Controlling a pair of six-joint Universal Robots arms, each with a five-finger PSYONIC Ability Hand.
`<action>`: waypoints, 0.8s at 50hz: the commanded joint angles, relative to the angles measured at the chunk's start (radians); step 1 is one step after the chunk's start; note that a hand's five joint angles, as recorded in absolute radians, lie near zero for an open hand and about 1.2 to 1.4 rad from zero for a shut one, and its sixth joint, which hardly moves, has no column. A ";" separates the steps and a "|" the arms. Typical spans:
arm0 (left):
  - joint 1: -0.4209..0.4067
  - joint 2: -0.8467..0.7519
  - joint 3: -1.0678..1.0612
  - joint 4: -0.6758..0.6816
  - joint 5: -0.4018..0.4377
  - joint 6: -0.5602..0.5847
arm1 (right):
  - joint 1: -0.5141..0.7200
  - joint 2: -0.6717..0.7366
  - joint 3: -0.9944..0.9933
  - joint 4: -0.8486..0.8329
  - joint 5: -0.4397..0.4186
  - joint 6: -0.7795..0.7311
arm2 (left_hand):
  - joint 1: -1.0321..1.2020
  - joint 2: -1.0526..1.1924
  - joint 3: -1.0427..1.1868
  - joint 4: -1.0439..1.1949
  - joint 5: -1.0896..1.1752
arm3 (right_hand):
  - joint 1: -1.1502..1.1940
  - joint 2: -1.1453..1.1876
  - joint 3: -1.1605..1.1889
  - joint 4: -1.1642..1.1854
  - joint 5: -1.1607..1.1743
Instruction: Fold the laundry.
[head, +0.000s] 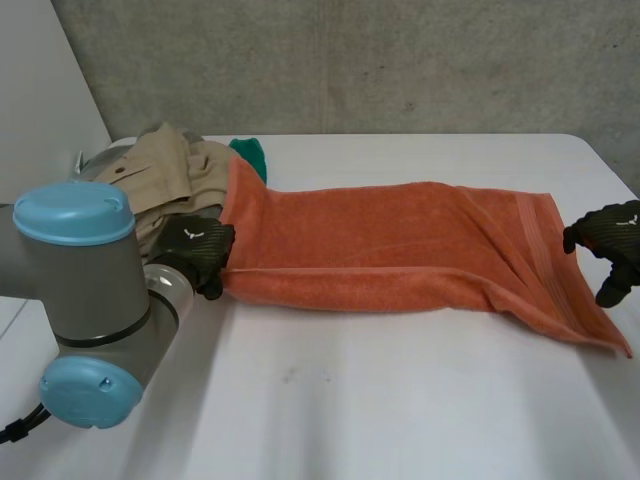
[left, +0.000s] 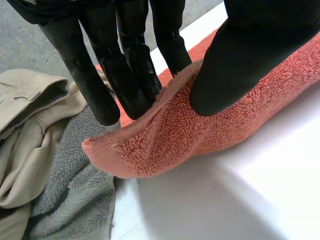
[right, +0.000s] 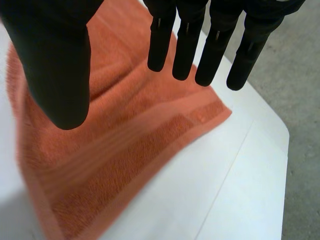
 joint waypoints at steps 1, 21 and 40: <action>0.010 -0.012 -0.006 0.000 0.001 -0.001 | -0.013 0.072 -0.018 0.069 0.017 -0.043 | 0.245 0.195 0.201 0.193 0.232 | -0.024 -0.005 -0.005 -0.002 0.025; 0.013 -0.069 0.133 -0.008 0.003 0.002 | -0.090 -0.153 0.342 -0.066 -0.128 0.211 | 0.257 0.206 0.212 0.204 0.243 | -0.118 -0.099 -0.099 -0.096 -0.069; 0.012 -0.095 0.167 -0.012 0.003 -0.003 | -0.062 -0.009 0.398 -0.414 -0.017 0.231 | 0.257 0.206 0.212 0.204 0.243 | 0.838 0.857 0.857 0.860 0.887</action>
